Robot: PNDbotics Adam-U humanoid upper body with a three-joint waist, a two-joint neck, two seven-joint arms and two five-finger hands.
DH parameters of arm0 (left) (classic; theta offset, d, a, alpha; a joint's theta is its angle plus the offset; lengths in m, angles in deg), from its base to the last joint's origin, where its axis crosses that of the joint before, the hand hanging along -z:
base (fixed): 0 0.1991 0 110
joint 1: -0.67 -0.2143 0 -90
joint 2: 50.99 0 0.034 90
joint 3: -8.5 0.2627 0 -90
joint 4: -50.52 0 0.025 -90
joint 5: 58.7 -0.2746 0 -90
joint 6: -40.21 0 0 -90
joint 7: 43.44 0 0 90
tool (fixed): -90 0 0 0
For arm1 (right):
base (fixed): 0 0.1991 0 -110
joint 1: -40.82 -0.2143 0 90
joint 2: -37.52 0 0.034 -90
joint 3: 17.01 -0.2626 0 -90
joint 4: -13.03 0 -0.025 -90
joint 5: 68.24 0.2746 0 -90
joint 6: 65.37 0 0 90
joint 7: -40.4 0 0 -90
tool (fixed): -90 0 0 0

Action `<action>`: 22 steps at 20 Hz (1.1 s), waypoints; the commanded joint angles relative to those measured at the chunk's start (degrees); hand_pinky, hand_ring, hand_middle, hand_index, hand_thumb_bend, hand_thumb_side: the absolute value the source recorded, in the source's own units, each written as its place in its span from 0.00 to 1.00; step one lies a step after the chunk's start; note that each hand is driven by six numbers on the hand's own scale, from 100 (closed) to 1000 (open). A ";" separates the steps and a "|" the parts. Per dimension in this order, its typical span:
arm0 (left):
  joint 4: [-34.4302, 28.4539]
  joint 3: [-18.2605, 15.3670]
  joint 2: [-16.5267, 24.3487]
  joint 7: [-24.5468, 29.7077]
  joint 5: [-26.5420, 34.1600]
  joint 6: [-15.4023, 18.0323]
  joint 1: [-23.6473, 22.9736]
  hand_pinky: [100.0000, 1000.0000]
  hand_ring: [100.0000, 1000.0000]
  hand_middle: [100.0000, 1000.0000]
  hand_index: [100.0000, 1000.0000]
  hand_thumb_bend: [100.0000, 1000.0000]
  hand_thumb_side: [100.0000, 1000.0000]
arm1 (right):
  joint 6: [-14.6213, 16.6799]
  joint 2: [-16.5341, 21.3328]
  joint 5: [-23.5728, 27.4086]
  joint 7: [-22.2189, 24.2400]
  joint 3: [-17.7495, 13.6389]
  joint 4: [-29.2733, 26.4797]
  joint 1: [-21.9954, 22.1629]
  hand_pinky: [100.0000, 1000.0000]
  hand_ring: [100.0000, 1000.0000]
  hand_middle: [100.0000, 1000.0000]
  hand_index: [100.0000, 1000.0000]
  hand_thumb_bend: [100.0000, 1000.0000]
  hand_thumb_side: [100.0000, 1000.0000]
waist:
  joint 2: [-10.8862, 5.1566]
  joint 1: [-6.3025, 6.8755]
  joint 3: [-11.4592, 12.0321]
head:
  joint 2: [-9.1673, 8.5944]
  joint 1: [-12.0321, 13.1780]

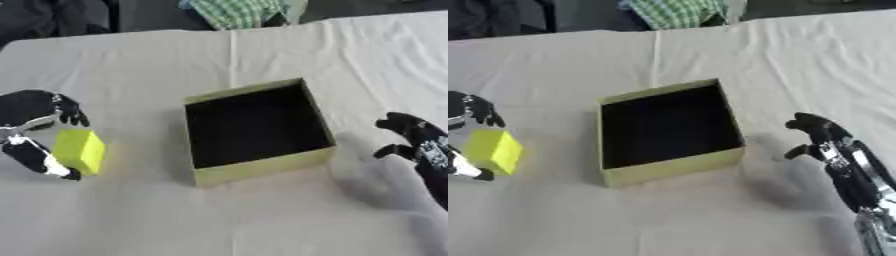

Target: Pick up objects on the table and place them in the box.

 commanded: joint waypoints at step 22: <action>-0.02 -0.94 1.12 -3.03 -2.29 -0.14 0.10 0.61 0.43 0.39 0.60 0.56 0.22 | 0.09 0.56 -0.12 0.09 -0.02 -0.53 -0.53 0.53 0.92 0.73 0.86 0.00 0.76 | -0.73 -0.09 -0.06 | 0.29 0.10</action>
